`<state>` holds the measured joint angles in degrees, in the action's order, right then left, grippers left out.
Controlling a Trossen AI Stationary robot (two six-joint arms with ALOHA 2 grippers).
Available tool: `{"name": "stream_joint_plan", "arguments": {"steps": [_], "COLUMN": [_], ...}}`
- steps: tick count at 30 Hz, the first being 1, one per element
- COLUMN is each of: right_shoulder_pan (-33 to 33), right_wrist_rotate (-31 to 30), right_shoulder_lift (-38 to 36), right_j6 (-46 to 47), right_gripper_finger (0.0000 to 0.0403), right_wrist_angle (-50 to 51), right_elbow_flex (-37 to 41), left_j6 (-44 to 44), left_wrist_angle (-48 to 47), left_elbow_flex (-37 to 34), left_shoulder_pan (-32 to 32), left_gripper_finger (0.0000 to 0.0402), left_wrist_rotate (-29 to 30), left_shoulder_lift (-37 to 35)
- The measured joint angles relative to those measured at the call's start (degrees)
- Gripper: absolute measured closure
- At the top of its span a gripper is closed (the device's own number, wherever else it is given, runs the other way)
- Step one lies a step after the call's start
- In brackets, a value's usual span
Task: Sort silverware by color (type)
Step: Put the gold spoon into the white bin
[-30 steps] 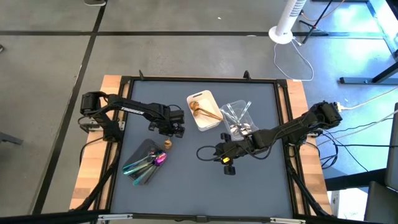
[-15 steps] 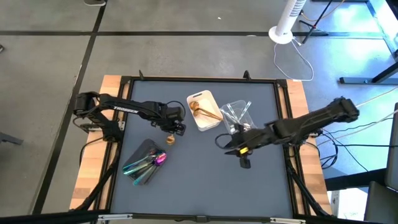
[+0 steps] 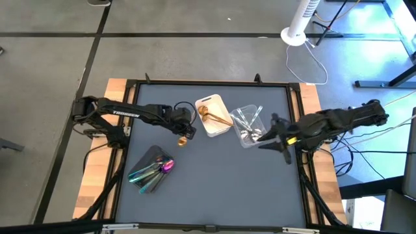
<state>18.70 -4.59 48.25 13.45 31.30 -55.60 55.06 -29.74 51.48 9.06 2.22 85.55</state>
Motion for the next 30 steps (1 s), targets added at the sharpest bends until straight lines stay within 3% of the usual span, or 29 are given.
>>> {"name": "stream_joint_plan", "arguments": {"steps": [8,14,20,30], "right_shoulder_pan": [0.02,0.02,0.02,0.02], "right_wrist_rotate": [-6.1,-10.9,-13.87,-9.31], "right_shoulder_lift": [-12.29,-23.61,-35.0,-48.15], "right_j6": [-0.45,-0.86,-0.89,-1.16], "right_gripper_finger": [0.0292,0.0292,0.0292,0.0292], "right_wrist_angle": [4.96,5.19,0.68,-8.95], "right_elbow_flex": [0.72,6.6,15.1,28.48], "left_j6": [-1.86,-3.25,-6.65,-26.92], "left_wrist_angle": [1.54,6.07,18.85,41.18], "left_elbow_flex": [0.04,0.04,0.04,0.04], "left_shoulder_pan": [0.02,-0.04,-0.09,-0.09], "left_gripper_finger": [0.0394,0.0394,0.0394,0.0394], "left_wrist_rotate": [3.97,6.09,6.09,5.81], "left_shoulder_lift": [-4.81,-8.07,-8.76,-8.75]}}
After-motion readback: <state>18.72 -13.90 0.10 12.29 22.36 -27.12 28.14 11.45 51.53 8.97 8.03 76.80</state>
